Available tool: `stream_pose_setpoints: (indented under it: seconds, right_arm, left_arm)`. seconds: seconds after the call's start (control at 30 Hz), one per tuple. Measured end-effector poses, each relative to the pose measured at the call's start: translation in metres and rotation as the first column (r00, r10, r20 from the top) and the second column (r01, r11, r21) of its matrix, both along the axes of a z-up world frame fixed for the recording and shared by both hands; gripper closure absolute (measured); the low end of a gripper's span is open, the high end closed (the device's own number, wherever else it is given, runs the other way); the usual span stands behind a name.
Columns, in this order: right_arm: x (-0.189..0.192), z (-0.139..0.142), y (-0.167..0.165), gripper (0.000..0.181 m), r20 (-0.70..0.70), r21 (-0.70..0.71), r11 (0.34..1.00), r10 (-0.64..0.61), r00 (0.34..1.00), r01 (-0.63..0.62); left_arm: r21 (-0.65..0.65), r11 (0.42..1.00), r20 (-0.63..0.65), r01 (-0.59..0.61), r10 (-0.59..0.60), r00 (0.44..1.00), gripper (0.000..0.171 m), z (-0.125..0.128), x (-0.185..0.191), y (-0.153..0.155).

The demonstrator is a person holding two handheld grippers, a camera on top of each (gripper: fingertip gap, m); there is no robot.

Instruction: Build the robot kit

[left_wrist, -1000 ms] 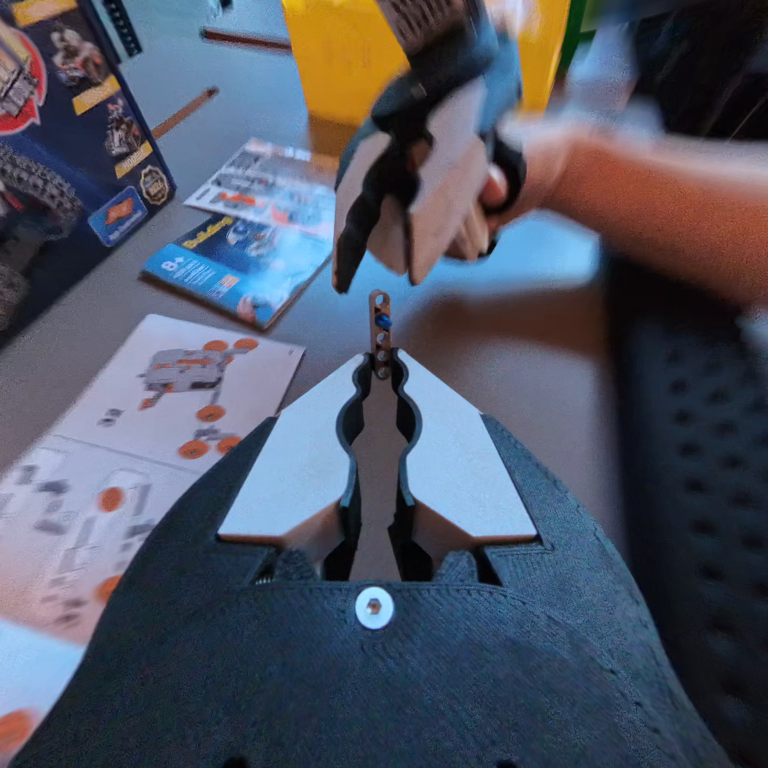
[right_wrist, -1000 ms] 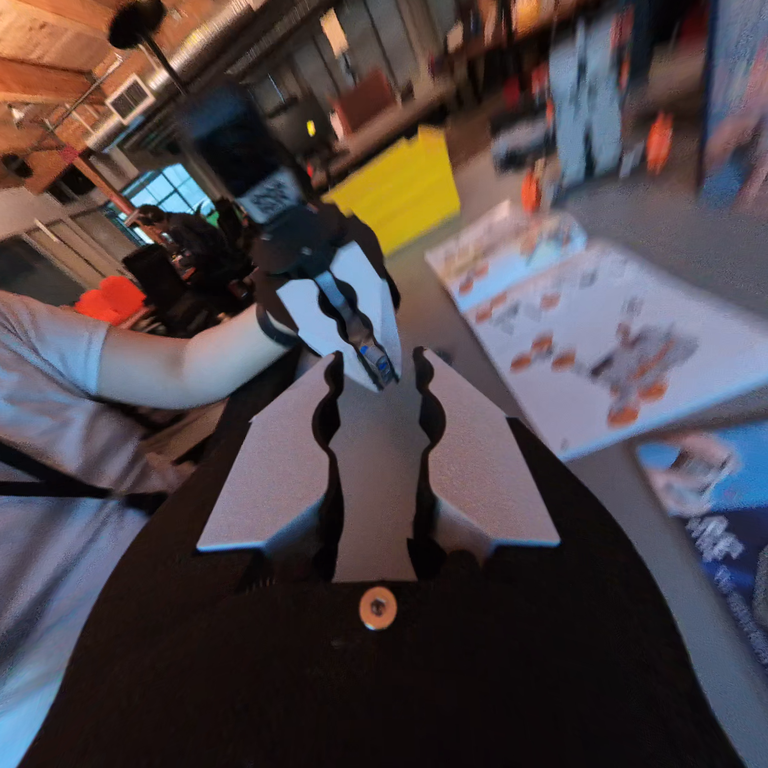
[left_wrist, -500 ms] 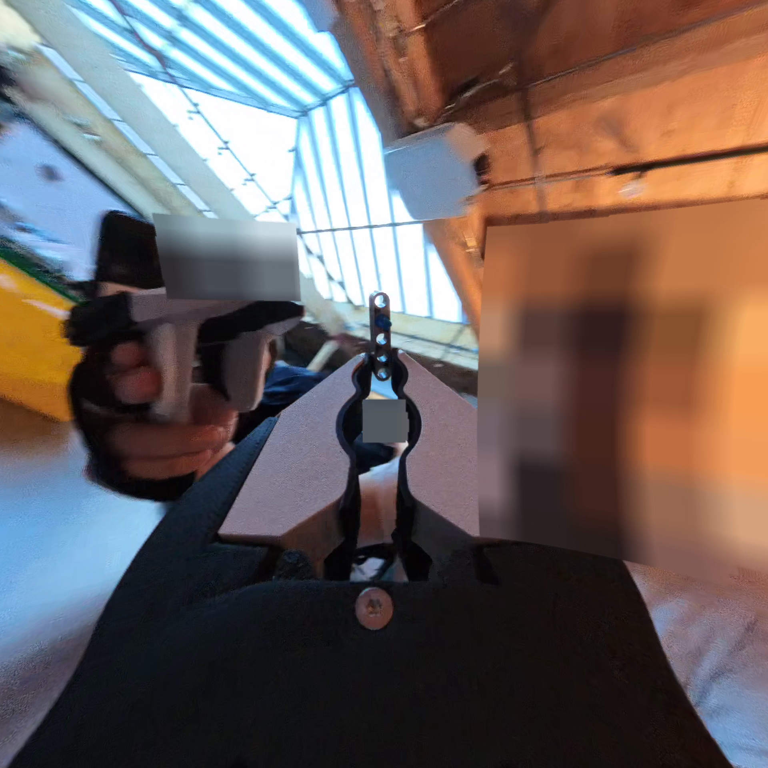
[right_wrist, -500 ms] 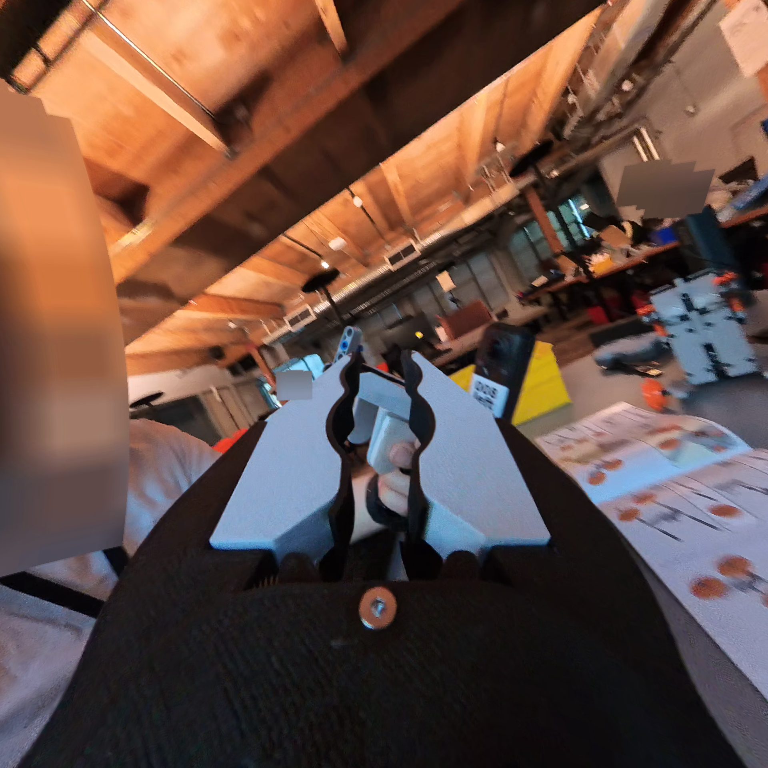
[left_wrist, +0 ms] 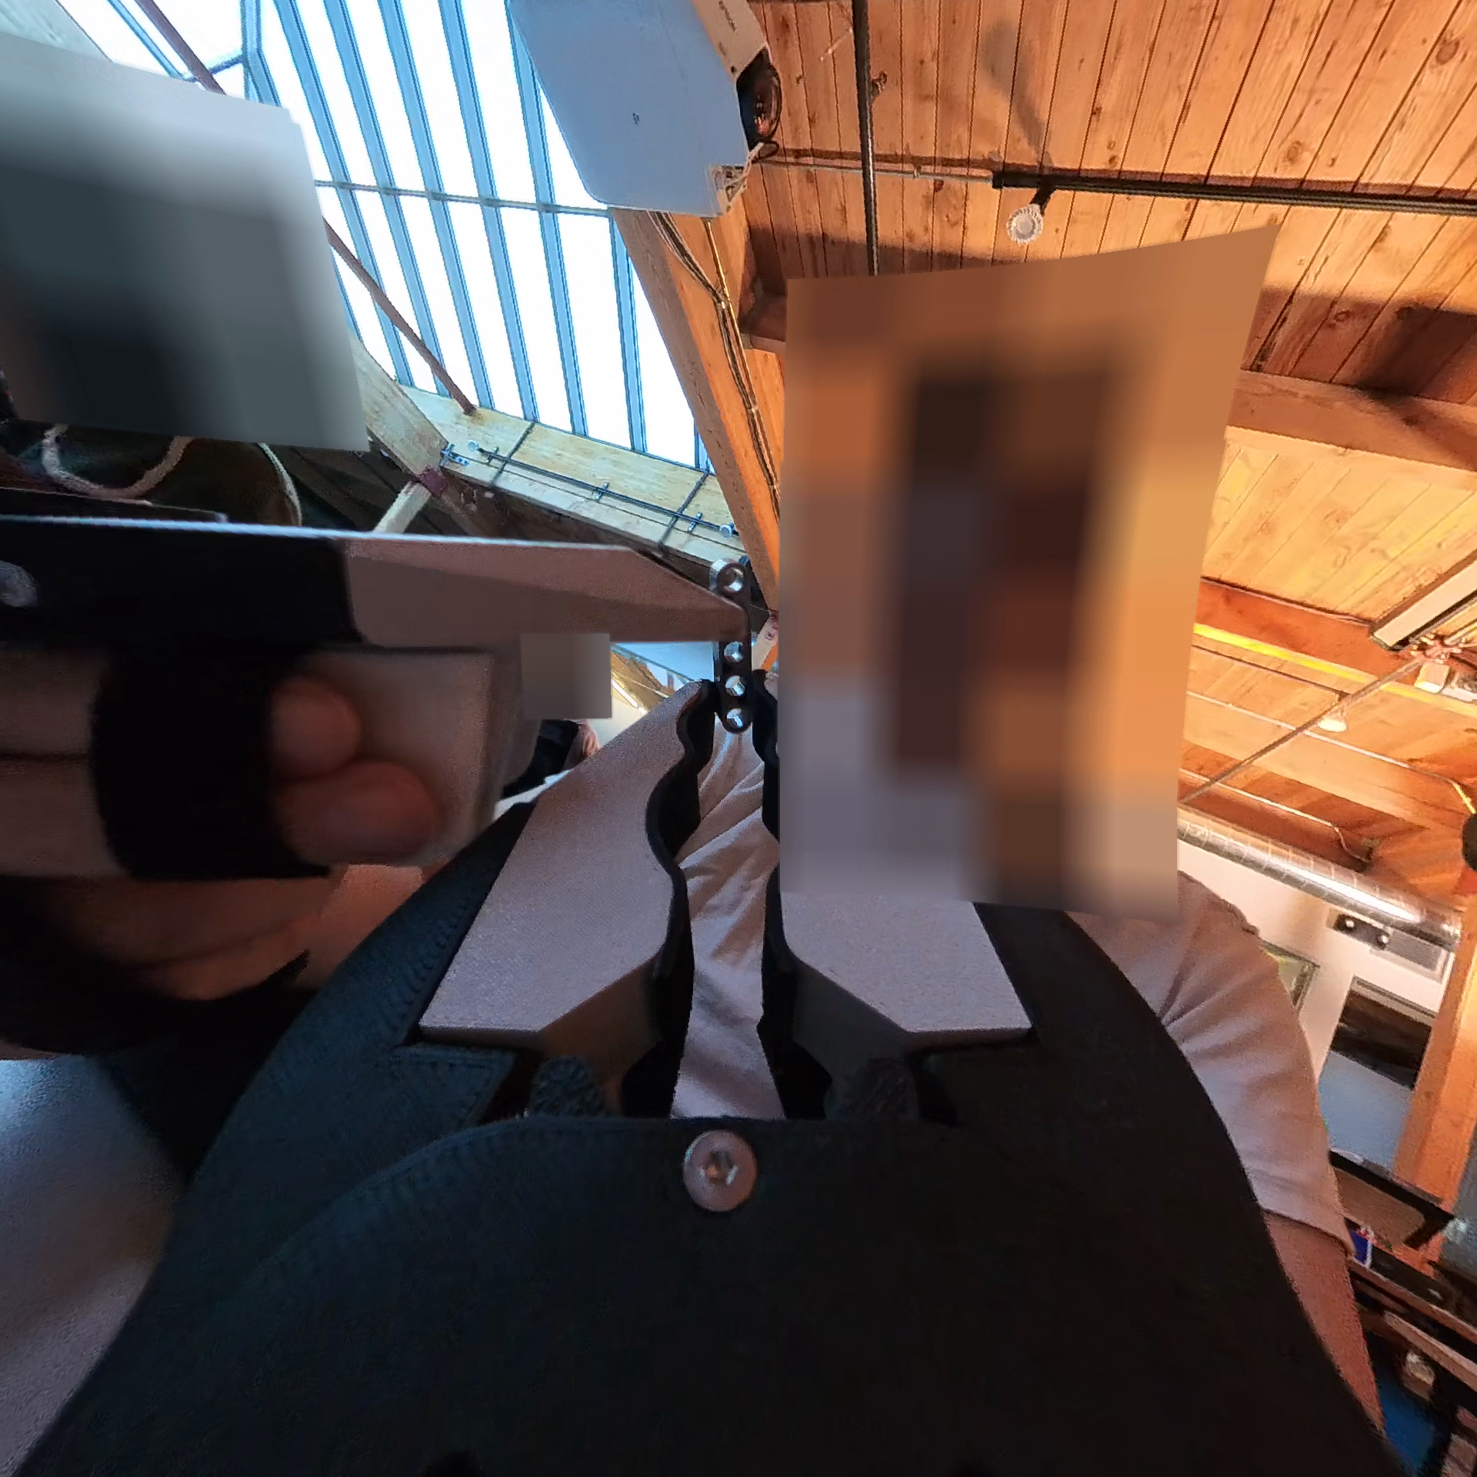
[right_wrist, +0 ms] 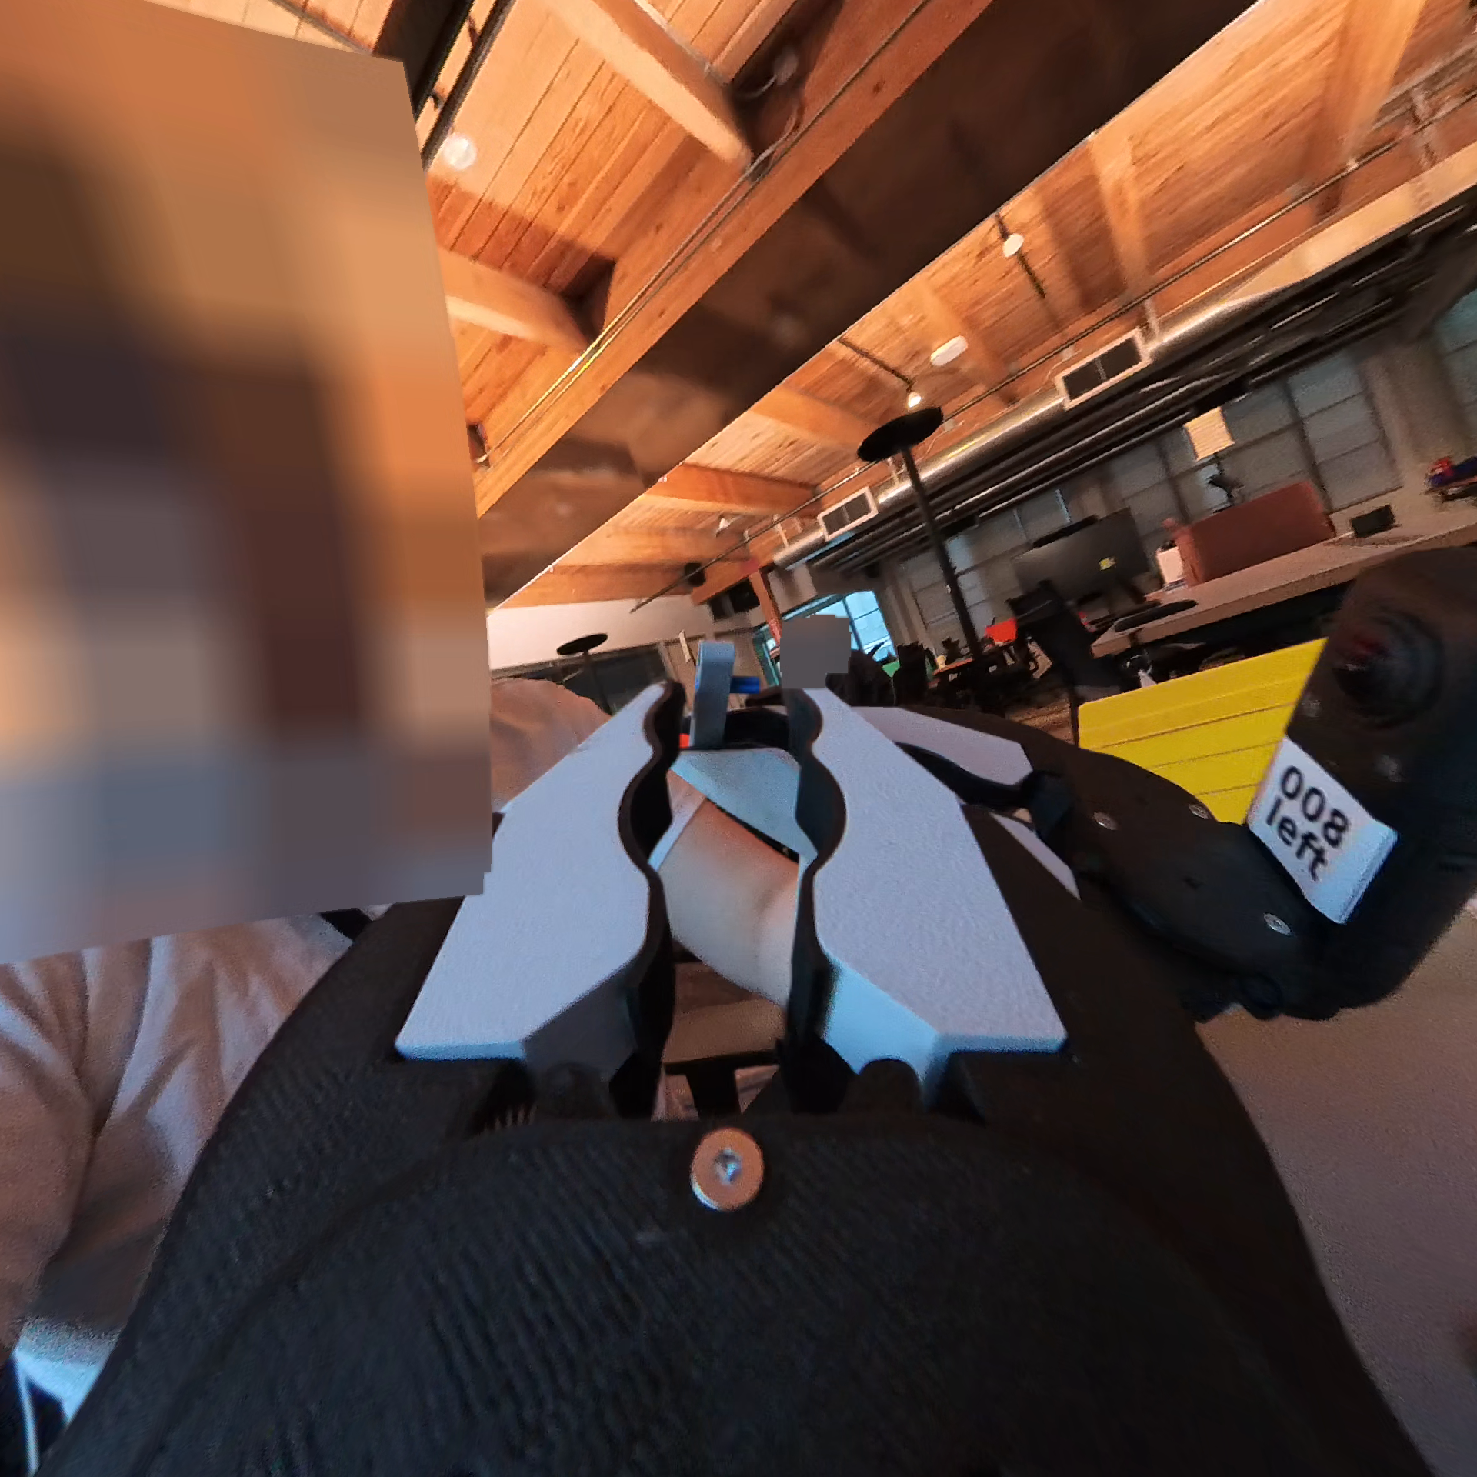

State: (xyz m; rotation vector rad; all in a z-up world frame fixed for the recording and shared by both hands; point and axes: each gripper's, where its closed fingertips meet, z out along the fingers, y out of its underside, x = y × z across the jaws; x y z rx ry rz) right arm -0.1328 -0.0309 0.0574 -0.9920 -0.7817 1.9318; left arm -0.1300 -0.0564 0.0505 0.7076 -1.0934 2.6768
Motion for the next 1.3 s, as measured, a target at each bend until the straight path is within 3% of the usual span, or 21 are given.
stream_pose_setpoints:
  seconds: [0.03, 0.2, 0.33, 0.47, 0.53, 0.63, 0.73, 0.83, 0.9, 0.97, 1.3]
  right_arm:
    - [-0.002, -0.001, -0.001, 0.161, 0.003, 0.008, 1.0, -0.005, 1.0, 0.005]
    - [-0.001, 0.0, 0.002, 0.166, -0.027, -0.004, 1.0, -0.012, 1.0, 0.012]
    - [0.007, 0.006, 0.0, 0.169, -0.099, -0.043, 0.998, 0.051, 0.994, -0.055]
    - [0.013, 0.002, 0.022, 0.171, -0.033, -0.039, 0.99, -0.139, 0.99, 0.138]
    - [0.021, 0.001, 0.04, 0.141, -0.009, -0.06, 0.96, -0.276, 0.961, 0.275]
    - [0.025, -0.022, 0.067, 0.151, 0.16, -0.04, 0.893, -0.438, 0.885, 0.449]
    - [0.021, -0.046, 0.077, 0.161, 0.29, 0.019, 0.867, -0.482, 0.827, 0.499]
    - [0.02, -0.047, 0.078, 0.172, 0.278, -0.004, 0.875, -0.463, 0.841, 0.483]
    - [0.024, -0.048, 0.083, 0.166, 0.284, -0.021, 0.858, -0.487, 0.826, 0.513]
    - [0.029, -0.046, 0.085, 0.174, 0.28, -0.023, 0.849, -0.502, 0.818, 0.528]
    - [0.034, -0.052, 0.09, 0.174, 0.331, 0.008, 0.829, -0.53, 0.781, 0.559]
  left_arm:
    - [-0.001, 1.0, -0.003, 0.002, -0.002, 1.0, 0.167, -0.001, 0.0, 0.0]
    - [-0.012, 1.0, -0.007, -0.01, 0.01, 1.0, 0.167, -0.001, 0.001, 0.004]
    - [0.034, 0.998, -0.034, -0.054, 0.056, 0.998, 0.167, -0.006, 0.007, 0.004]
    - [0.081, 0.978, -0.076, -0.192, 0.198, 0.977, 0.167, -0.01, 0.014, 0.019]
    - [0.212, 0.923, -0.138, -0.322, 0.355, 0.925, 0.167, -0.026, 0.027, 0.032]
    - [0.412, 0.731, -0.138, -0.545, 0.641, 0.755, 0.167, -0.046, 0.043, 0.063]
    - [0.448, 0.623, -0.108, -0.641, 0.75, 0.653, 0.168, -0.047, 0.043, 0.083]
    - [0.486, 0.585, -0.092, -0.65, 0.773, 0.627, 0.168, -0.05, 0.043, 0.086]
    - [0.511, 0.568, -0.097, -0.645, 0.784, 0.613, 0.168, -0.054, 0.044, 0.088]
    - [0.519, 0.562, -0.105, -0.644, 0.789, 0.605, 0.168, -0.057, 0.045, 0.089]
    - [0.553, 0.532, -0.12, -0.641, 0.813, 0.571, 0.167, -0.064, 0.047, 0.095]
